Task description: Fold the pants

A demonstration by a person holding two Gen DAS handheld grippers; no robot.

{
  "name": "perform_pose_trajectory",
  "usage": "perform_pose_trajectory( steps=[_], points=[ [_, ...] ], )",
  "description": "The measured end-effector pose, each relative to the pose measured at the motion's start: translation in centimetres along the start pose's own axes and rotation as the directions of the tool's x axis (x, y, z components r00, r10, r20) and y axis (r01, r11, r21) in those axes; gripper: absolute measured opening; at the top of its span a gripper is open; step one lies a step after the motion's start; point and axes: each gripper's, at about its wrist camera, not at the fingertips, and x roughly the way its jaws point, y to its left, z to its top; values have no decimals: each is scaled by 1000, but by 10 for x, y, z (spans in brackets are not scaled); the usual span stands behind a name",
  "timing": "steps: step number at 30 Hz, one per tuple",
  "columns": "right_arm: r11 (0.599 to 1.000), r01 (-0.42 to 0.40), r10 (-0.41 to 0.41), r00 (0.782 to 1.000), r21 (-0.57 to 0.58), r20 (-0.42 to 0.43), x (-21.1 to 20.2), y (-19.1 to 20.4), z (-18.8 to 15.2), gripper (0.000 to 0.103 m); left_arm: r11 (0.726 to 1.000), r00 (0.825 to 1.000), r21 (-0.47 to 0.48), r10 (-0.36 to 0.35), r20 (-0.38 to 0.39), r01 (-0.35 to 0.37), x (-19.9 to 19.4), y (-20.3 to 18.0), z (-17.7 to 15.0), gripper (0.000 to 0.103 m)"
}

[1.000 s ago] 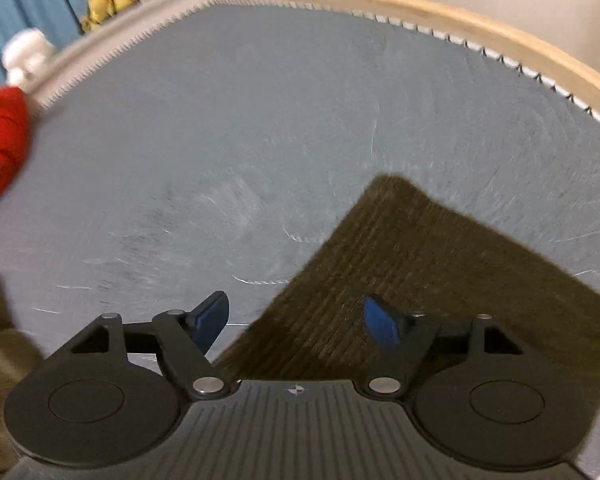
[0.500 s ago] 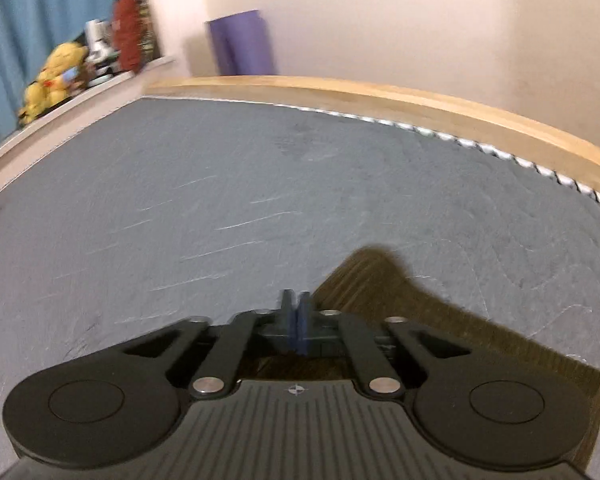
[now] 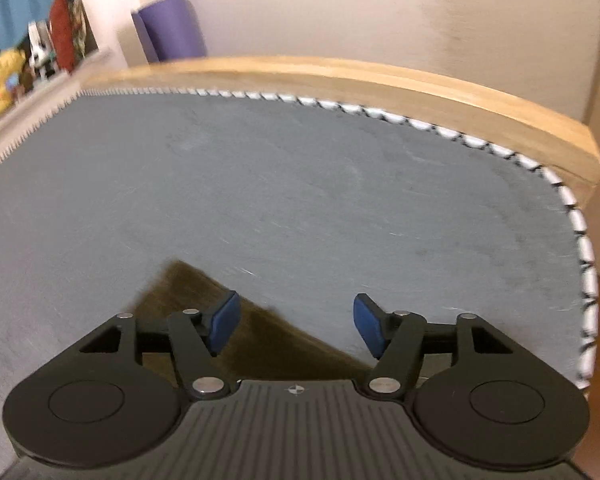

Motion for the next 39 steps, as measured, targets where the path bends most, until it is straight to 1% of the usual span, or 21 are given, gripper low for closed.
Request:
perform_pose_trajectory(
  steps=[3, 4, 6, 8, 10, 12, 13, 14, 16, 17, 20, 21, 22, 23, 24, 25, 28, 29, 32, 34, 39],
  points=[
    [990, 12, -21, 998, -142, -63, 8, -5, -13, 69, 999, 1000, -35, 9, 17, -8, -11, 12, 1, 72],
    [982, 8, -22, 997, -189, -70, 10, -6, -20, 76, 999, 1000, -46, 13, 16, -12, -13, 17, 1, 72],
    [971, 32, -45, 998, -237, -48, 8, -8, -25, 80, 997, 999, -76, 31, -14, -32, -13, 29, -3, 72],
    [975, 65, -73, 997, -213, -29, 1, -6, -23, 77, 992, 993, -79, 92, -68, -97, -7, 43, -7, 71],
    [978, 80, -79, 997, -193, 12, -15, -4, -24, 75, 978, 972, -53, 194, -129, -202, 3, 59, -12, 70],
    [981, 64, -53, 997, -181, 64, -32, 3, -23, 75, 949, 935, -64, 292, -202, -310, 14, 87, -20, 60],
    [982, 50, -34, 996, -180, 87, -43, 8, -22, 75, 929, 912, -89, 327, -246, -358, 19, 105, -27, 32],
    [983, 27, -7, 994, -184, 107, -52, 14, -21, 75, 915, 898, -116, 344, -276, -386, 22, 120, -32, 11],
    [979, -26, 53, 990, -202, 129, -65, 30, -21, 75, 916, 908, -158, 320, -272, -370, 15, 134, -35, 6],
    [975, -54, 85, 987, -214, 135, -72, 40, -22, 76, 912, 908, -175, 316, -275, -371, 9, 138, -34, 4],
    [958, -144, 182, 974, -249, 137, -91, 66, -25, 76, 909, 905, -170, 329, -271, -381, -2, 136, -35, 5],
    [949, -174, 216, 967, -264, 138, -96, 74, -27, 77, 899, 892, -148, 365, -266, -412, -8, 133, -35, 9],
    [939, -203, 248, 959, -278, 135, -100, 83, -28, 77, 902, 902, -159, 358, -244, -401, -12, 127, -34, 24],
    [927, -236, 282, 951, -293, 126, -103, 92, -30, 77, 911, 916, -170, 338, -216, -377, -17, 121, -31, 41],
    [912, -272, 318, 941, -306, 112, -107, 104, -30, 77, 920, 926, -167, 322, -194, -355, -20, 115, -28, 47],
    [897, -306, 353, 931, -318, 98, -110, 114, -34, 77, 927, 932, -151, 319, -171, -345, -23, 106, -25, 51],
    [850, -391, 435, 899, -353, 51, -125, 145, -49, 77, 932, 932, -71, 347, -110, -355, -25, 78, -15, 52],
    [832, -422, 461, 887, -360, 26, -133, 158, -56, 78, 933, 933, -61, 347, -100, -354, -24, 70, -13, 52],
    [787, -495, 516, 855, -368, -46, -135, 187, -75, 78, 946, 946, -55, 313, -85, -318, -15, 48, -4, 53],
    [766, -525, 530, 842, -372, -97, -132, 208, -89, 78, 956, 955, -43, 285, -77, -289, -9, 30, 1, 54],
    [750, -573, 534, 819, -331, -208, -111, 257, -112, 81, 976, 975, 6, 217, -49, -217, 9, -16, 11, 62]
  ],
)
